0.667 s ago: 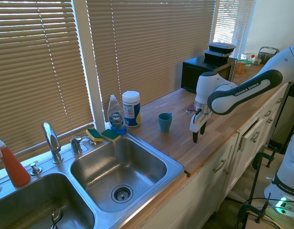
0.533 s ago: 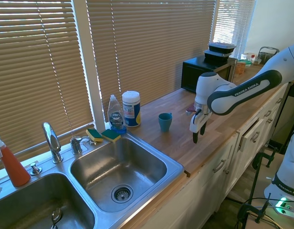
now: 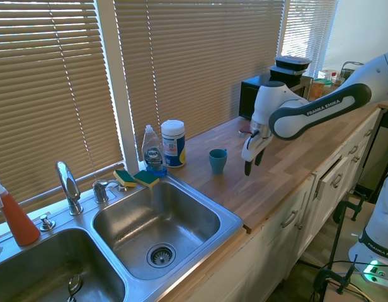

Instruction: Put the mug in the sink

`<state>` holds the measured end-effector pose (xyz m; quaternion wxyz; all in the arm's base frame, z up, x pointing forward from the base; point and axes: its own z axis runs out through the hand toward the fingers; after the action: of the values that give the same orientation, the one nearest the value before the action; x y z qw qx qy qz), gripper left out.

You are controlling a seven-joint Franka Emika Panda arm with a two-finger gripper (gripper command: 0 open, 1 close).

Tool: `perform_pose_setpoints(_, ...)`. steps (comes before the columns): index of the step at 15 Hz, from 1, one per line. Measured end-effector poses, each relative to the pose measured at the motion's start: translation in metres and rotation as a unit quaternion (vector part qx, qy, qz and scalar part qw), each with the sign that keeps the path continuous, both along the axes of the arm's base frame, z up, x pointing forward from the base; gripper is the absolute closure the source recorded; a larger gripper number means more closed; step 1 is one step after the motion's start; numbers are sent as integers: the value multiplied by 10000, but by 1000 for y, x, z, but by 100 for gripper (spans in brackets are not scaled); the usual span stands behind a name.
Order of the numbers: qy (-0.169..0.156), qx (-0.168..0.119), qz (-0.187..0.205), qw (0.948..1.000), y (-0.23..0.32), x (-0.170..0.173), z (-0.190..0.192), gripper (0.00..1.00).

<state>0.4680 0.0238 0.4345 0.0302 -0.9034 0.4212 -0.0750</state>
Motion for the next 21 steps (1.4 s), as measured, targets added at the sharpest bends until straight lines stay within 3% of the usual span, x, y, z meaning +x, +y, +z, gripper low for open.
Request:
perform_pose_setpoints(6, -253, -45, -554, 9981, 8, 77, 28, 0)
perform_pose_setpoints(10, -122, -95, -883, 9960, 12, 123, 26, 0)
perform_pose_setpoints(15, 127, -109, -983, 9950, 14, 168, -6, 0)
perform_pose_setpoints(20, 343, -154, -1075, 9935, 6, 190, -45, 0)
perform_pose_setpoints(21, 391, -162, -1076, 9933, 7, 192, -53, 100)
